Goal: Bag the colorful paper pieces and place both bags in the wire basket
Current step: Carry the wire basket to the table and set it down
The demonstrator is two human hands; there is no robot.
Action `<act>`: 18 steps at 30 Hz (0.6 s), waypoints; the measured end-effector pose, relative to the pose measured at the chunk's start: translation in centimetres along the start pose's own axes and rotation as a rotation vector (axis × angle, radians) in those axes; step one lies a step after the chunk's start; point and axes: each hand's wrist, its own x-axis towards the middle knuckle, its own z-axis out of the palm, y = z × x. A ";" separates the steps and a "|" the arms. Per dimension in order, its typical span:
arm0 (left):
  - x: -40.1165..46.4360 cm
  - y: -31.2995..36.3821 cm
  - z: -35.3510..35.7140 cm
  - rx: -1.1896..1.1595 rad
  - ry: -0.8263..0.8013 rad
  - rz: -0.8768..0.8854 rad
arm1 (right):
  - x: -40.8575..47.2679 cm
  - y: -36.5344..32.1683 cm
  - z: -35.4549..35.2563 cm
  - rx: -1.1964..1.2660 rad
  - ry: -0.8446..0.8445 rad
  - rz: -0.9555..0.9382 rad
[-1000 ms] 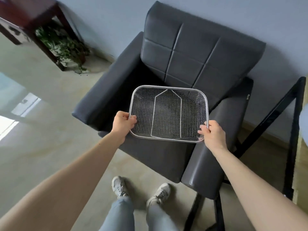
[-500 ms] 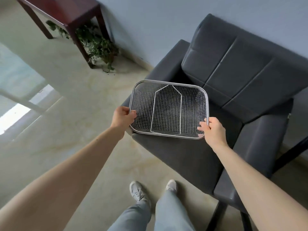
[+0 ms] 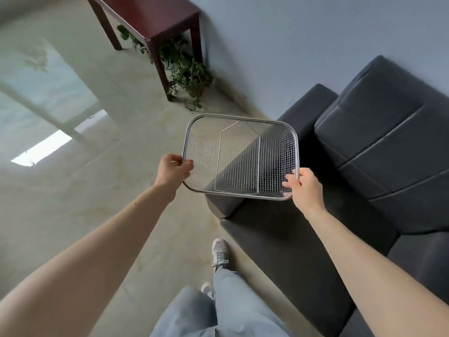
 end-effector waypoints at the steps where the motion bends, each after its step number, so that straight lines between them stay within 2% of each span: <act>1: 0.6 0.5 -0.4 -0.010 0.010 -0.006 | 0.7 -0.7 0.5 -0.004 -0.013 -0.008; 12: 11.0 5.2 -6.2 -0.056 0.065 -0.013 | 8.0 -10.4 7.8 -0.043 -0.077 -0.049; 18: 18.0 9.0 -10.3 -0.022 0.018 0.004 | 10.9 -15.5 13.0 -0.062 -0.051 -0.019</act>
